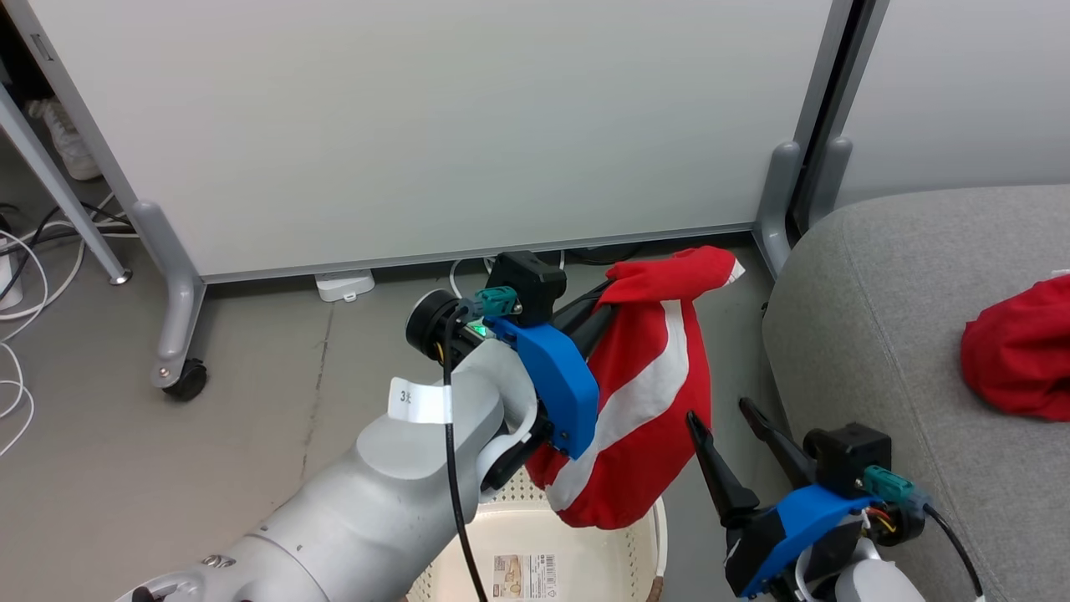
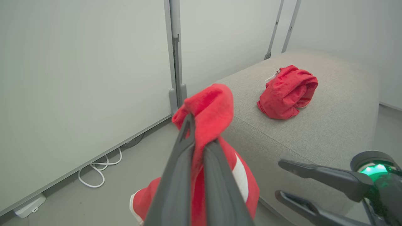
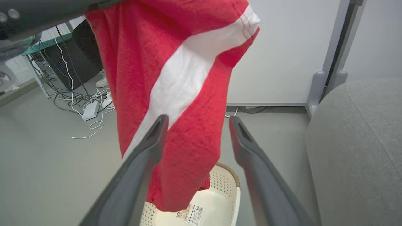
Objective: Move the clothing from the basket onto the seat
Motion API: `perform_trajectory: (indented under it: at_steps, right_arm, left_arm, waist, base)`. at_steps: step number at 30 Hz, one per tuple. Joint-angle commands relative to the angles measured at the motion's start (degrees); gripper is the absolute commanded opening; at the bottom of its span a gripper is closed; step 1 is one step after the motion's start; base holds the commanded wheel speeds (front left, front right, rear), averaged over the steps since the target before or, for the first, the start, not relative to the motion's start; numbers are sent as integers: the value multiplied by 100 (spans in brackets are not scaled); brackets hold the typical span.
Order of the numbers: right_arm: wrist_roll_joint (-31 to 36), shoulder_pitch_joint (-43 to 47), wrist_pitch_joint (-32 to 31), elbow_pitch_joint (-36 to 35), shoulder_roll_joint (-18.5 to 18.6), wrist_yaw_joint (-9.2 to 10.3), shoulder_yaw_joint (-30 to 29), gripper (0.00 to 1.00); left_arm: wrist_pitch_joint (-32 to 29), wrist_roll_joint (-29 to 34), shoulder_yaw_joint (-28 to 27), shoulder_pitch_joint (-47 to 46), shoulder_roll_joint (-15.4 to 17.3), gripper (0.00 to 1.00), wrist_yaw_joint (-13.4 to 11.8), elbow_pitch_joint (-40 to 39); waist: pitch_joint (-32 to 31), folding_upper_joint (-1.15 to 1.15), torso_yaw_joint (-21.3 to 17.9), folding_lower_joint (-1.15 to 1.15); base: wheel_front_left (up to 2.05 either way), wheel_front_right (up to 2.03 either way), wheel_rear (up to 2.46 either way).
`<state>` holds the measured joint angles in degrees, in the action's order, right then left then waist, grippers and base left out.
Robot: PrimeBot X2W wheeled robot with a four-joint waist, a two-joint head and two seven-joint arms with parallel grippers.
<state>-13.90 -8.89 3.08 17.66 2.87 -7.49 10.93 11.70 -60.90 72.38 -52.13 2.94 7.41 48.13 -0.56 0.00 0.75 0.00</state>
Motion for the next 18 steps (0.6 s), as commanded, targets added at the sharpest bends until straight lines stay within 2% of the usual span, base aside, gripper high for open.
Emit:
perform_trajectory:
  at_steps: [1, 18]
  right_arm:
    - [-49, -86, 0, 38, 2, -1, 5, 100]
    - [-582, -1094, 228, 1835, 198, -1, 480, 100]
  left_arm:
    - [13, -8, 7, -85, -3, 0, 10, 6]
    - [-35, -48, 80, -116, -5, 0, 10, -220]
  waist:
    - [5, 0, 0, 0]
    - [78, 0, 156, 0]
  base:
    - [0, 0, 0]
    - [0, 0, 0]
